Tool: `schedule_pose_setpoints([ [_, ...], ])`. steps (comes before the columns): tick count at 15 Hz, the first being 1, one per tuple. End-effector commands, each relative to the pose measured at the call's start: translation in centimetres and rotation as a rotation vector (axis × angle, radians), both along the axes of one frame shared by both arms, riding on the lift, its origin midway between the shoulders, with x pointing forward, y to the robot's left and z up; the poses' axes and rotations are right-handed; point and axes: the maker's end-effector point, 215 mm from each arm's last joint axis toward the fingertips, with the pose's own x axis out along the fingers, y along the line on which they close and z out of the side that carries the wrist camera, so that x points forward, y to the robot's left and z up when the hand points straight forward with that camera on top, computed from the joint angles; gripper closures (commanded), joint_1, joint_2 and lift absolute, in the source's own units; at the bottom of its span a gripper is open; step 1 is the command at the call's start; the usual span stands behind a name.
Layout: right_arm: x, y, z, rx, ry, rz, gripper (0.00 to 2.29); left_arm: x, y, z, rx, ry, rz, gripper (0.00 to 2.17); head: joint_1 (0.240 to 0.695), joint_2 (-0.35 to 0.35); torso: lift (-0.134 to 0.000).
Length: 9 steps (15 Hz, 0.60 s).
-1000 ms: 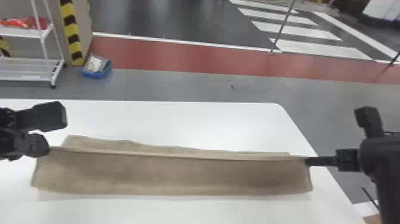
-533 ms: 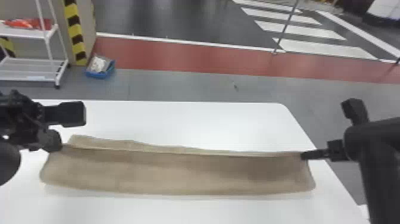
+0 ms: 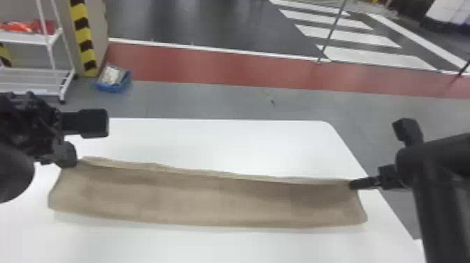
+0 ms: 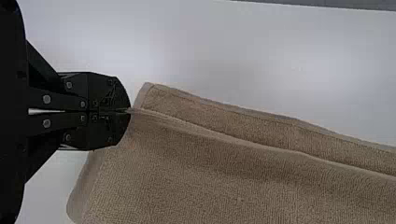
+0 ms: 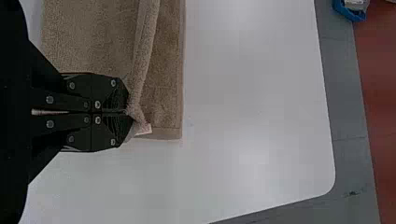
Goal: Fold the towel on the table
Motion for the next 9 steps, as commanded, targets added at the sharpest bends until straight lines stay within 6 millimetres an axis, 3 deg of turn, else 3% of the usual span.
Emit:
schedule_pose_setpoints([
  [1,0.2,0.2,-0.1,0.012,0.0,0.0,1.24,0.3,-0.2,0.2,-0.001,0.005,0.0,1.33,0.695,-0.273,-0.124],
  [9,0.8,-0.7,1.2,0.028,-0.035,-0.024,1.24,1.2,-0.4,1.8,-0.009,-0.018,0.001,1.33,0.695,-0.274,-0.124],
])
